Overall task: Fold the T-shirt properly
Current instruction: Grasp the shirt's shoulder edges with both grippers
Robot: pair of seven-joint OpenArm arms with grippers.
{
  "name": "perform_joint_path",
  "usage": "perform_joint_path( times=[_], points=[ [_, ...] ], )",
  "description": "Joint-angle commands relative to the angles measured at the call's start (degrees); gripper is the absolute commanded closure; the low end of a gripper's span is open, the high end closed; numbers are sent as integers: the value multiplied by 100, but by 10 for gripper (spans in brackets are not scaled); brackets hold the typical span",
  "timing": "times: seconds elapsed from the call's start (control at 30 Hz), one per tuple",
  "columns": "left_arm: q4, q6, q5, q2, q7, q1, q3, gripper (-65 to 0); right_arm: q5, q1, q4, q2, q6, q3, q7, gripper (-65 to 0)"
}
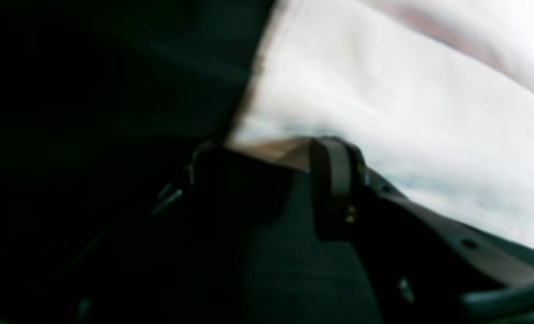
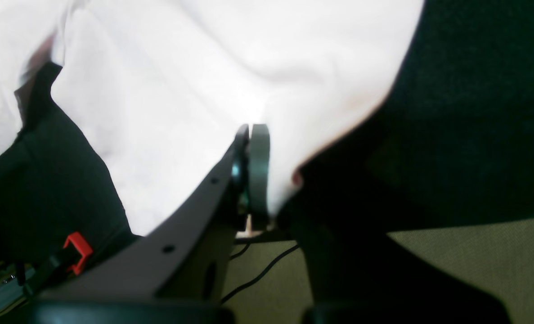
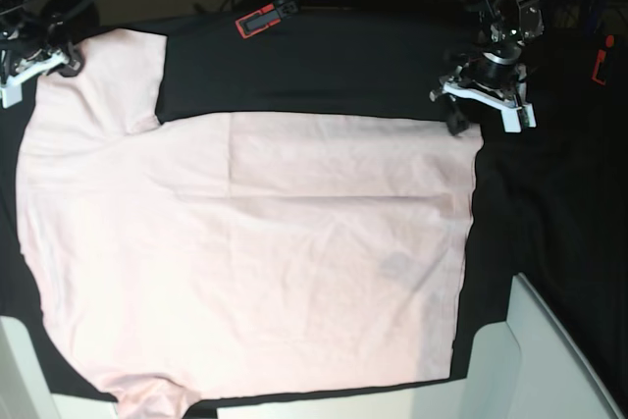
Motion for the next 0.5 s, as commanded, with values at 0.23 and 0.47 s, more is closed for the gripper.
perform_joint_path(
  times=[0.23,0.47],
  points=[
    [98,-42,-38,178,-100,-14,-475,-319,65,7,74,80,38,1,71,0],
    [28,-42,-38,152,-100,-67,-519,-319,65,16,74,80,38,1,79,0]
  ],
)
